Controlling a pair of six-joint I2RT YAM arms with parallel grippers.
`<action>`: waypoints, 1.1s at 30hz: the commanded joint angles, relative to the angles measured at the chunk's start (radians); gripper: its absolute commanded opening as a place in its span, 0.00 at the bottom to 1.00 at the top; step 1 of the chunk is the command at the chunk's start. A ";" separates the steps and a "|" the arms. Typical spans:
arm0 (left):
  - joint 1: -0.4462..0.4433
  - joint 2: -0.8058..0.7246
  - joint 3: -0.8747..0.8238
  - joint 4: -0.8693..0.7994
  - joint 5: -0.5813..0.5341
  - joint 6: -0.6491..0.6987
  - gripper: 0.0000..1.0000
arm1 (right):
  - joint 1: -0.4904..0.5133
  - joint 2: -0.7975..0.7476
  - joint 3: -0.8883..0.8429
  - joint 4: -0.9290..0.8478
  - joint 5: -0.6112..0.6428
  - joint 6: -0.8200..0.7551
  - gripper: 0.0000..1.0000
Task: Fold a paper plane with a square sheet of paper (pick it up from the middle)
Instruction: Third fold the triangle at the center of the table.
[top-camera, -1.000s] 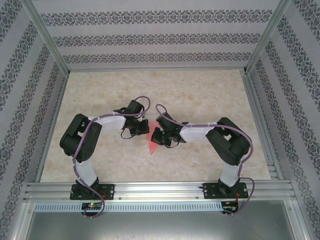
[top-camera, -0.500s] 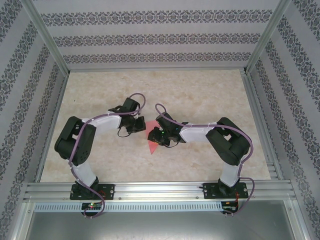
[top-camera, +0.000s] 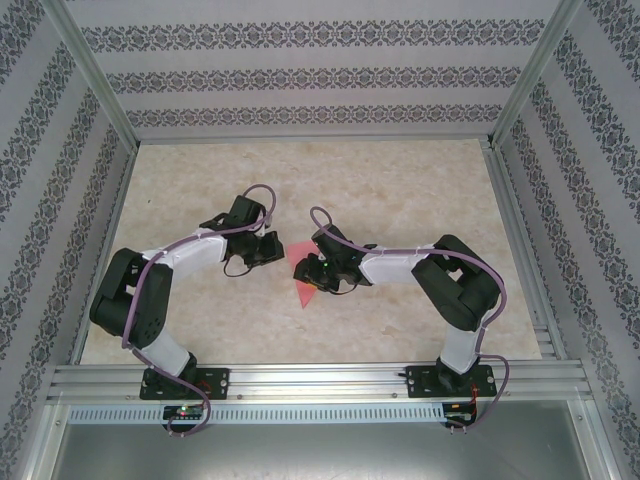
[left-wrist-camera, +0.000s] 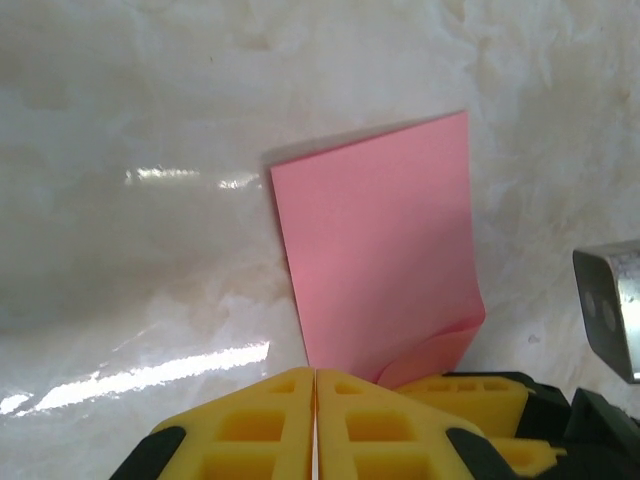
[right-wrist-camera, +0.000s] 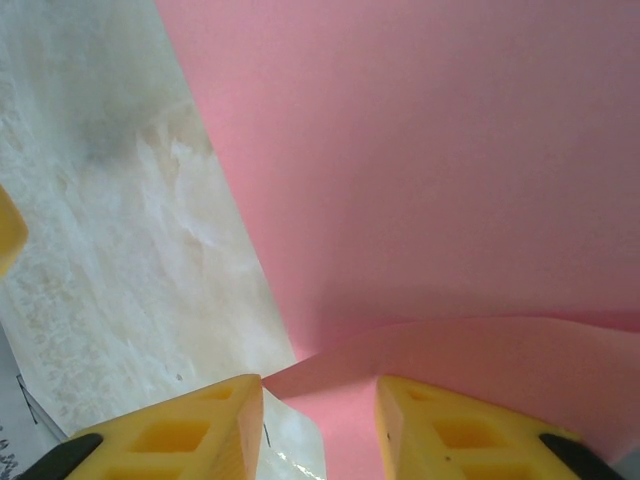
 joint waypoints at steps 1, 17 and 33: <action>-0.003 -0.030 -0.021 0.043 0.049 -0.016 0.10 | -0.011 0.011 -0.038 -0.033 0.029 -0.025 0.32; -0.117 0.015 -0.066 0.126 0.114 -0.067 0.03 | -0.018 0.026 -0.044 -0.074 0.036 -0.033 0.00; -0.173 0.108 -0.041 0.069 0.024 -0.067 0.00 | -0.023 0.012 -0.058 -0.052 0.031 -0.024 0.00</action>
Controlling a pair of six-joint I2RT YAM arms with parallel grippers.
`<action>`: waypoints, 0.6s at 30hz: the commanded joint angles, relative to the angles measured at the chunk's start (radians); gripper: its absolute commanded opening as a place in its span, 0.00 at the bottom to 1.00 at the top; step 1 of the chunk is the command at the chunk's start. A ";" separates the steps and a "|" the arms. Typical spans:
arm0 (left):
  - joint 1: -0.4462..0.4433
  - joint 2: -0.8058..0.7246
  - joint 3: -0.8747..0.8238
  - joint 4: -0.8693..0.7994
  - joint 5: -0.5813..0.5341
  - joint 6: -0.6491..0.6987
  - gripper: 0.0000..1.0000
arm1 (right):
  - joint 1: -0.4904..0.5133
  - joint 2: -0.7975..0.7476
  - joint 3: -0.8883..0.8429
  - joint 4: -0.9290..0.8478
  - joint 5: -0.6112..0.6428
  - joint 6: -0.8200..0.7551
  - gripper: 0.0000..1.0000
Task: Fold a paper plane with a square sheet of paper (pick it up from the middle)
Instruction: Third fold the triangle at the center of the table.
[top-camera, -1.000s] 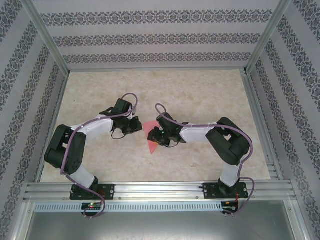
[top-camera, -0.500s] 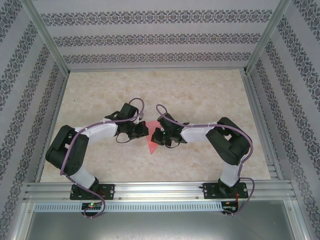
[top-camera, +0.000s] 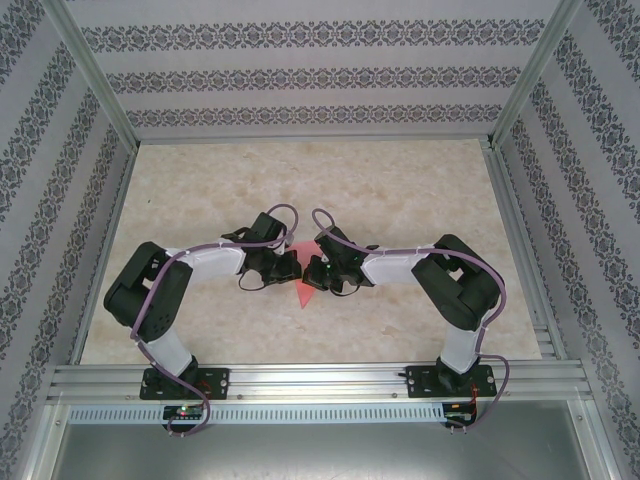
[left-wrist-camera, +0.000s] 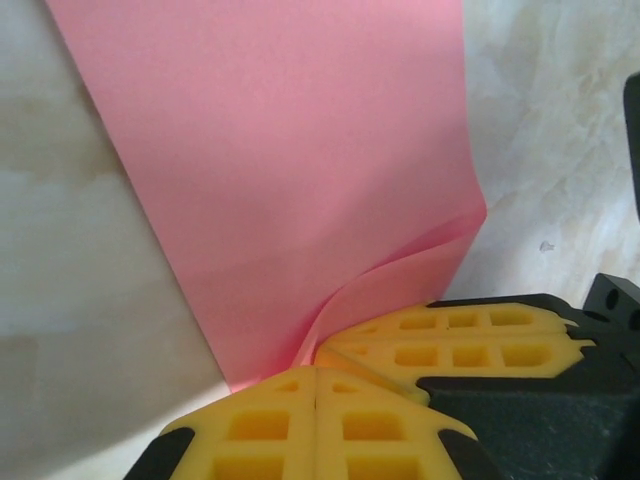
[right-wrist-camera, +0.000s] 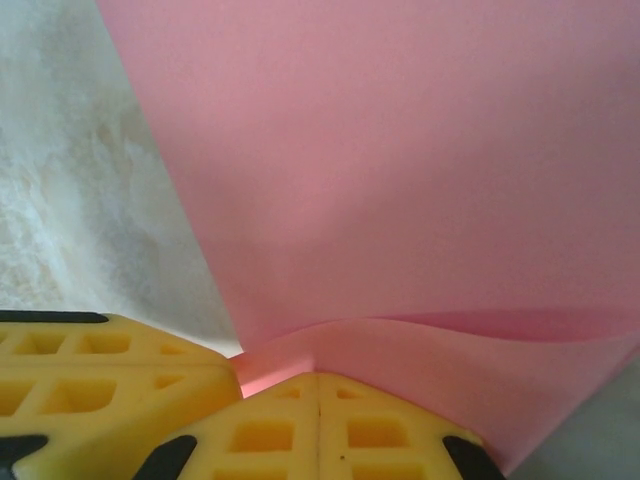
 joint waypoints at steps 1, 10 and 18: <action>-0.026 0.031 0.012 -0.031 -0.042 -0.006 0.00 | -0.011 0.009 -0.039 -0.039 0.024 -0.001 0.00; -0.030 0.069 0.009 -0.054 -0.087 -0.001 0.00 | -0.015 -0.082 -0.084 0.161 -0.068 -0.050 0.01; -0.034 0.064 -0.001 -0.062 -0.110 -0.001 0.00 | 0.031 -0.170 -0.166 0.202 -0.105 -0.060 0.03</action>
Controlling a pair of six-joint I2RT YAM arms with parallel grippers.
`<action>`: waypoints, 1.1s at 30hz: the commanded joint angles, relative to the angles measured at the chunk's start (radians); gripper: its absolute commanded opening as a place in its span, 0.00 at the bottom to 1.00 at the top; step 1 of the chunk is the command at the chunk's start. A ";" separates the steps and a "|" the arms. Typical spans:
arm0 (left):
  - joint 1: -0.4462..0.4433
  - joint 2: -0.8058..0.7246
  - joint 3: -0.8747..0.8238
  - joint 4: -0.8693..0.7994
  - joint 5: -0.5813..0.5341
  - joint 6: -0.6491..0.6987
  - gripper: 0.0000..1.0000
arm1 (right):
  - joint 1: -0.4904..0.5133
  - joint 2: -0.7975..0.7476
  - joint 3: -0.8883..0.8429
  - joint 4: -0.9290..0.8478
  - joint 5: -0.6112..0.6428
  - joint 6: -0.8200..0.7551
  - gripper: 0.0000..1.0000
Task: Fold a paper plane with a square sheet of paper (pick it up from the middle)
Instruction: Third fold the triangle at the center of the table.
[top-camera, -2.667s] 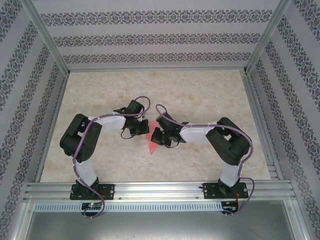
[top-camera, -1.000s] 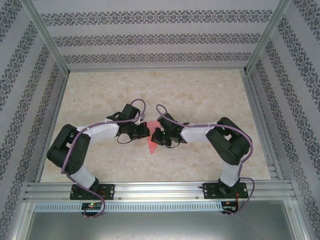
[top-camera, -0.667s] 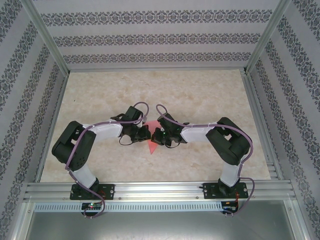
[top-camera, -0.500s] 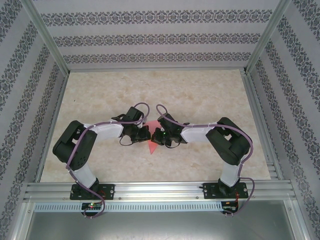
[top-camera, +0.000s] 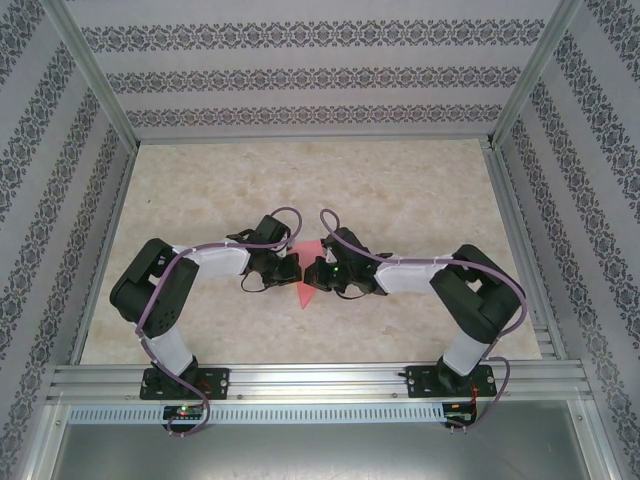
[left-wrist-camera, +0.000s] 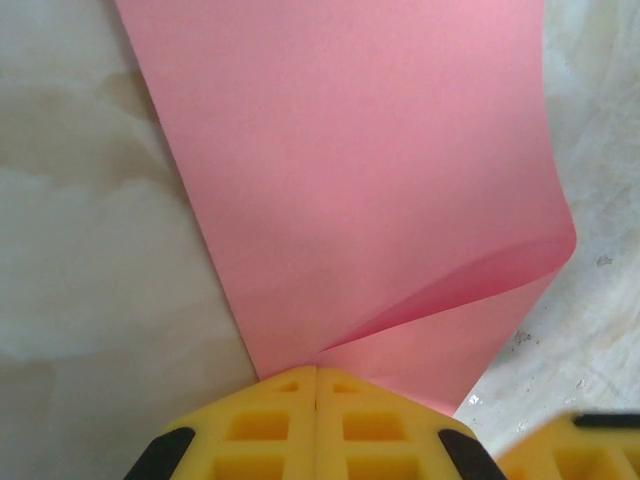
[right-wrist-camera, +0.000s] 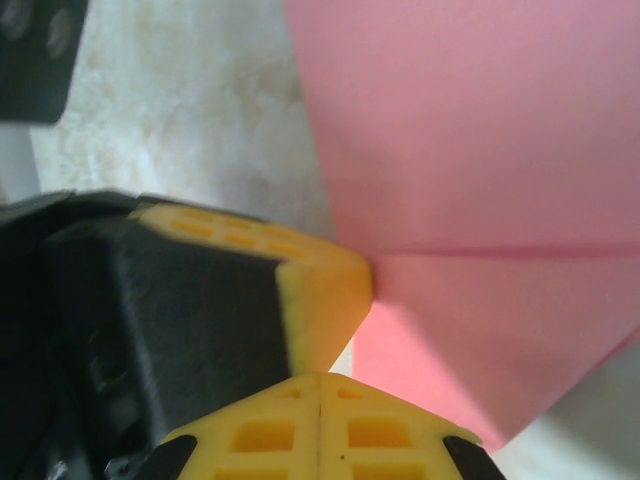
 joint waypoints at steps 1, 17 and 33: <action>-0.017 0.025 -0.011 -0.052 -0.065 -0.003 0.00 | 0.041 -0.038 -0.044 0.048 -0.028 -0.013 0.03; -0.019 0.023 -0.021 -0.049 -0.073 -0.009 0.00 | 0.085 0.036 -0.063 0.025 -0.023 0.002 0.02; -0.019 0.015 -0.016 -0.063 -0.107 -0.006 0.00 | 0.086 -0.034 -0.083 0.014 -0.011 -0.031 0.03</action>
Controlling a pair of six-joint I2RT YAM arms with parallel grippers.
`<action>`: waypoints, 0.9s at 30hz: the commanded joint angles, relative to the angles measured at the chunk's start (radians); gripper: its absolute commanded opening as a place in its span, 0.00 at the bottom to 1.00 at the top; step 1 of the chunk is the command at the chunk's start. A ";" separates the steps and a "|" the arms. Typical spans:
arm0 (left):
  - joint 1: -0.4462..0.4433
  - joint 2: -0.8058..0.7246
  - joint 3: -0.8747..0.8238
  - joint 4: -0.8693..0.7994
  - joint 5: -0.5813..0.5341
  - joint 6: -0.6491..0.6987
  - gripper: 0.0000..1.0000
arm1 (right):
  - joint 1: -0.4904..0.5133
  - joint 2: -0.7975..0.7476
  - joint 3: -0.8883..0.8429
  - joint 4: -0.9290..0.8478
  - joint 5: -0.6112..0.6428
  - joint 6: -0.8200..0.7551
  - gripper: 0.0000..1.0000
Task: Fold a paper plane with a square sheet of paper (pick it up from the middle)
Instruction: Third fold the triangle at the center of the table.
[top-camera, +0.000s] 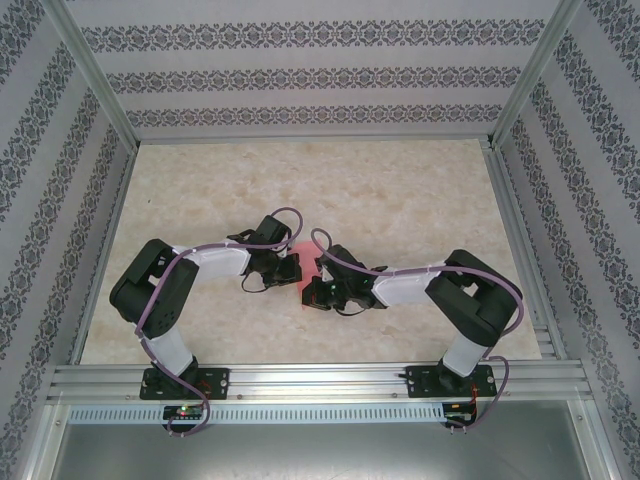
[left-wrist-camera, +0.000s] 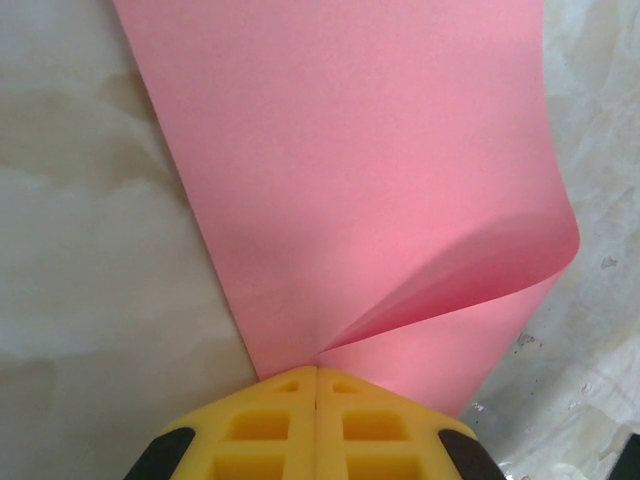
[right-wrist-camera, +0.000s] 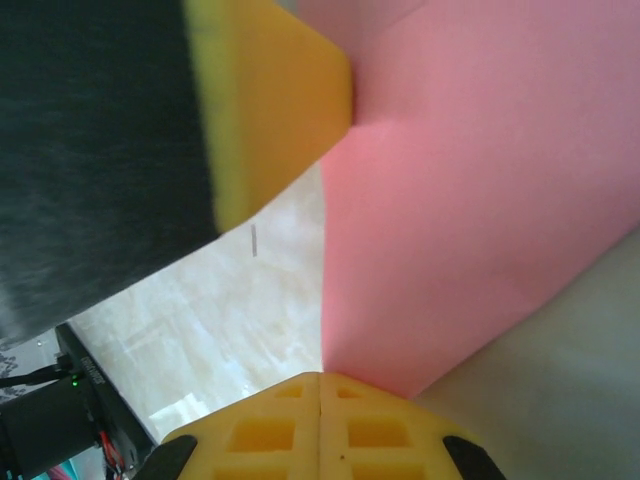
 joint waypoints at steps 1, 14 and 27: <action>-0.012 0.019 -0.017 -0.062 -0.089 -0.007 0.00 | 0.005 -0.036 -0.019 -0.001 0.002 -0.021 0.03; -0.012 0.021 -0.024 -0.061 -0.099 -0.017 0.00 | 0.039 0.088 0.030 -0.026 -0.049 -0.024 0.04; -0.013 0.015 -0.012 -0.067 -0.097 -0.007 0.00 | -0.099 -0.151 -0.013 -0.086 0.096 -0.069 0.07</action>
